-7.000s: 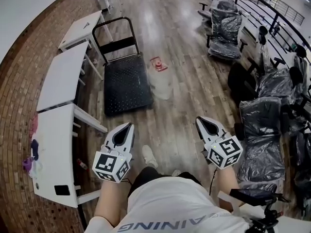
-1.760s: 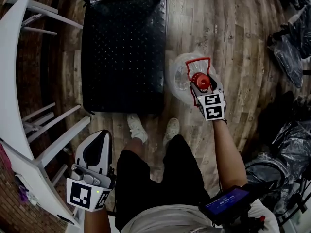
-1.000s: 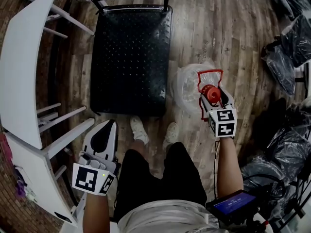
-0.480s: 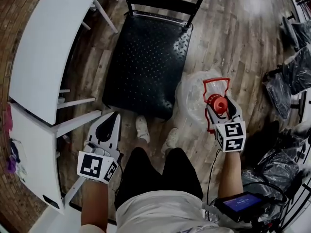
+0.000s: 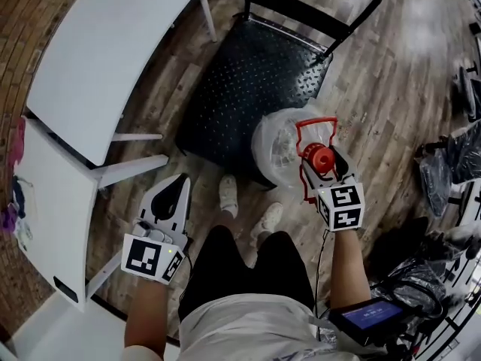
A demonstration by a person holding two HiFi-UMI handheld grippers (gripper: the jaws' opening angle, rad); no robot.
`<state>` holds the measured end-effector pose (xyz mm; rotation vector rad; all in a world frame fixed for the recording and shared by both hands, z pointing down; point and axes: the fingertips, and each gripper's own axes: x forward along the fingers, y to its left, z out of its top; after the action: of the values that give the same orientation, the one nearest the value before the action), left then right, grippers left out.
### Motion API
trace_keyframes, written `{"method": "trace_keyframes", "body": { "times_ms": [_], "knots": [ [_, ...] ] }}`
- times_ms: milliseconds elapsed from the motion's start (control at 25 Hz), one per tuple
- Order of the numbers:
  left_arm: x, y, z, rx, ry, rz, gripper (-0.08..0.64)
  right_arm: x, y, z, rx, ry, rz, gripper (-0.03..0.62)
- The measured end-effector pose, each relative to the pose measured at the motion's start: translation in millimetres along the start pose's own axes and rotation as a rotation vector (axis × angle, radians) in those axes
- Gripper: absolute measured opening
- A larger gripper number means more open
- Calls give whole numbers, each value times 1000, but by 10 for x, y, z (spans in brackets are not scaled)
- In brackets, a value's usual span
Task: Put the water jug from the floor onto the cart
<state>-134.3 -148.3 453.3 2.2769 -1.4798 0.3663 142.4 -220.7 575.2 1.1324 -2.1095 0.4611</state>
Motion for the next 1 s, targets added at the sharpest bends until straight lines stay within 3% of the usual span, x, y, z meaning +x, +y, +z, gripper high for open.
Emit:
{"method": "trace_keyframes", "body": {
  "times_ms": [440, 1000],
  "knots": [
    [-199, 377, -149, -40, 18, 32, 3, 803, 822, 64, -103, 48, 93, 313],
    [-179, 607, -241, -57, 42, 18, 3, 1083, 968, -237, -105, 136, 85, 313]
  ]
}}
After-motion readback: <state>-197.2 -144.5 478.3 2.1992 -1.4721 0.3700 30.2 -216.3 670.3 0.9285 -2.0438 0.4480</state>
